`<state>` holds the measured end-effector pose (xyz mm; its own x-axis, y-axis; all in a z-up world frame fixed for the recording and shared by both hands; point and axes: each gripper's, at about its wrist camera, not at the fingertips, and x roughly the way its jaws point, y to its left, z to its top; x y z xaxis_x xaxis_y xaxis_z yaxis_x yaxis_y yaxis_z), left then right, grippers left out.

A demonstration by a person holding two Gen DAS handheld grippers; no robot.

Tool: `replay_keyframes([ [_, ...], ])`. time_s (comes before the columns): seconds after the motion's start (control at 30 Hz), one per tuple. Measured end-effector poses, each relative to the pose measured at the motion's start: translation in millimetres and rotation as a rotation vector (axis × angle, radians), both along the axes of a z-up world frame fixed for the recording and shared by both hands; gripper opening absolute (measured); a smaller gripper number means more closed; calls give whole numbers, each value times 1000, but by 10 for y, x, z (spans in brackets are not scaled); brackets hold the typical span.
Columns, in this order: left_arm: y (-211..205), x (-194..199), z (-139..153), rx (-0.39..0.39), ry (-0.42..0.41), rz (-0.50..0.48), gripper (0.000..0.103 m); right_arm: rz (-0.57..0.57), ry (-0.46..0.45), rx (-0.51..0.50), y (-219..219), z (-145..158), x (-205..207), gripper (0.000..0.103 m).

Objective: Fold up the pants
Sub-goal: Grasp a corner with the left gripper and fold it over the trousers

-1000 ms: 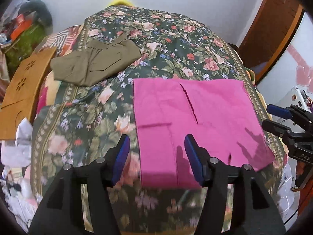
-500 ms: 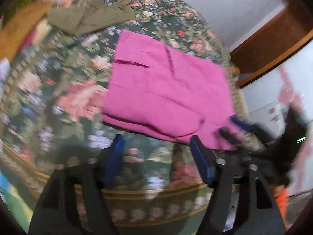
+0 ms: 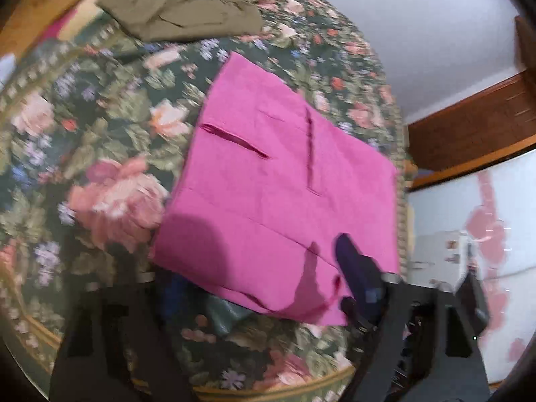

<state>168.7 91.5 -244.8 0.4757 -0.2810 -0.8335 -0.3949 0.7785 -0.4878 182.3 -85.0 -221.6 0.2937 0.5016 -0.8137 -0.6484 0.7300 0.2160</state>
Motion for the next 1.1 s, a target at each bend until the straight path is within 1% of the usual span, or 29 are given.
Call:
replay_keyframes([
  [0.07, -15, -22, 22, 91, 26, 40, 35, 2, 0, 4, -3, 1, -6, 55],
  [0.17, -14, -54, 23, 89, 8, 43, 23, 2, 2, 7, -10, 11, -1, 55],
  [0.2, -29, -63, 44, 100, 1, 38, 21, 0, 3, 8, -13, 20, -4, 55],
  [0.27, -57, -87, 92, 125, -12, 32, 20, -9, 10, 9, -24, 38, -9, 55],
  [0.3, -71, -106, 122, 146, -20, 30, 20, -23, 18, 16, -50, 57, -15, 55],
  [0.33, -92, -145, 175, 184, -34, 29, 20, -32, 23, 24, -76, 71, -20, 55],
  [0.37, -109, -185, 240, 236, -53, 27, 19, -40, 25, 25, -98, 77, -24, 55],
  [0.4, -137, -200, 297, 283, -73, 21, 19, -50, 25, 23, -131, 77, -39, 52],
  [0.47, -164, -262, 403, 385, -110, -2, 20, -46, 33, 35, -169, 70, -64, 52],
  [0.53, -173, -330, 473, 478, -128, -13, 20, -37, 25, 33, -182, 78, -124, 52],
  [0.63, -215, -426, 569, 653, -150, -13, 19, -24, 6, 10, -158, 102, -201, 52],
  [0.7, -284, -455, 668, 752, -182, -34, 19, -27, 8, 12, -184, 102, -232, 52],
  [0.77, -366, -478, 769, 809, -218, -72, 19, -46, 11, 14, -239, 86, -238, 52],
  [0.87, -603, -454, 905, 890, -281, -149, 19, -78, 25, 33, -333, 69, -228, 52],
  [0.97, -853, -390, 992, 909, -332, -234, 18, -96, 25, 41, -383, 58, -240, 52],
  [1.0, -932, -351, 1006, 899, -342, -265, 18, -100, 27, 48, -390, 56, -247, 52],
  [1.1, -1179, -235, 1056, 828, -363, -377, 18, -109, 32, 63, -404, 53, -249, 52],
])
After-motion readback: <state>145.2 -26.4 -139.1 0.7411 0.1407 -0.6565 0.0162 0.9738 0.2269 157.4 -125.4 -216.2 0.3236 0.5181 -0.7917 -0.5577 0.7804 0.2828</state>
